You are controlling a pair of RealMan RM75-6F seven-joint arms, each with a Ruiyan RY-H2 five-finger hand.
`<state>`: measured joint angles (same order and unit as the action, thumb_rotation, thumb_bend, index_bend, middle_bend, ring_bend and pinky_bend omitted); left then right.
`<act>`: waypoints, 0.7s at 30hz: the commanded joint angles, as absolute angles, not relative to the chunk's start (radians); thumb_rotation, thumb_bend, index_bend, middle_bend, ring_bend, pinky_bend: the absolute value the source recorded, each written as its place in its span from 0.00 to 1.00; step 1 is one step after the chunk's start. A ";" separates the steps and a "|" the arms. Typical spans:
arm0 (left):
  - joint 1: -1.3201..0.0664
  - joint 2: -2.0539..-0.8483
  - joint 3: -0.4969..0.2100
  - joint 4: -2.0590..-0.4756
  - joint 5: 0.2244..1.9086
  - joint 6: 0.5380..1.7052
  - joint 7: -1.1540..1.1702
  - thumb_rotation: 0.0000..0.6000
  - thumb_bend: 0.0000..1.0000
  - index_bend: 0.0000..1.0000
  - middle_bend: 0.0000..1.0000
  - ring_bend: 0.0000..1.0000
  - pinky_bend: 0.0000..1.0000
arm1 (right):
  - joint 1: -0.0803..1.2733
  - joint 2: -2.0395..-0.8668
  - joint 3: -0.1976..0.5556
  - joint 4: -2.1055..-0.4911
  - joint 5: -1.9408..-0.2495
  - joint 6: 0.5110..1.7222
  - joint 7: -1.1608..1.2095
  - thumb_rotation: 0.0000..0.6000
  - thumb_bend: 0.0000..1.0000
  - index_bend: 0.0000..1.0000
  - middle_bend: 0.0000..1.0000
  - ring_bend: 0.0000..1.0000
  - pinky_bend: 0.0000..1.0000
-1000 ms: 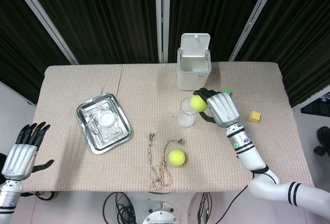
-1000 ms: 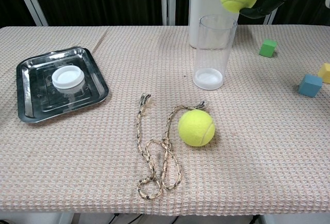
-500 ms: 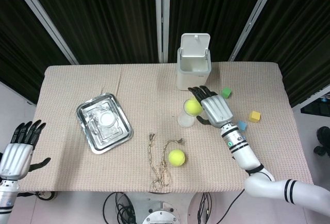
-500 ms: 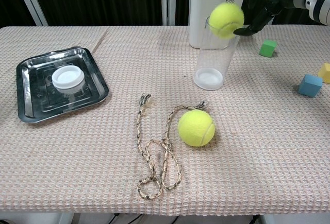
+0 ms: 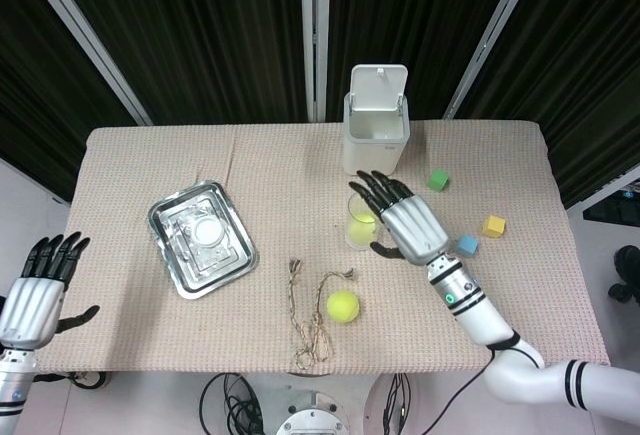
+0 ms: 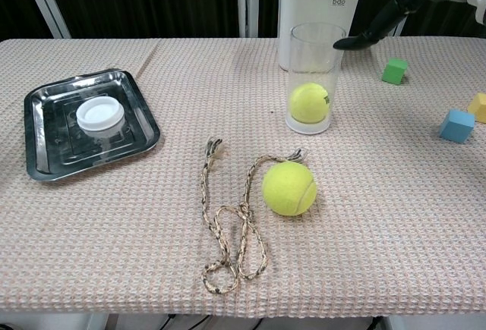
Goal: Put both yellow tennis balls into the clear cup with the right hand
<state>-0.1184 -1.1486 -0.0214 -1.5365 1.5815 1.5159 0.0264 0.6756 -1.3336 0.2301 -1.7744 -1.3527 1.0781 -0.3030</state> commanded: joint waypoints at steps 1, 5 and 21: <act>-0.117 -1.148 -0.021 -1.539 1.582 1.518 0.027 1.00 0.05 0.04 0.01 0.00 0.00 | 0.648 -1.296 0.148 -1.853 -1.464 1.096 -0.315 1.00 0.12 0.00 0.01 0.00 0.17; -0.114 -1.148 -0.019 -1.538 1.576 1.516 0.024 1.00 0.05 0.04 0.01 0.00 0.00 | 0.616 -1.288 0.070 -1.888 -1.548 1.112 -0.350 1.00 0.12 0.00 0.01 0.00 0.16; -0.108 -1.157 -0.014 -1.515 1.570 1.511 0.005 1.00 0.05 0.04 0.01 0.00 0.00 | 0.590 -1.394 -0.021 -1.769 -1.545 1.024 -0.442 1.00 0.15 0.00 0.04 0.00 0.16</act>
<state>-0.1081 -1.1572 -0.0137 -1.5159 1.5708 1.5117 0.0048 0.5894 -1.3803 -0.0189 -1.7814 -1.5587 1.0369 -0.4359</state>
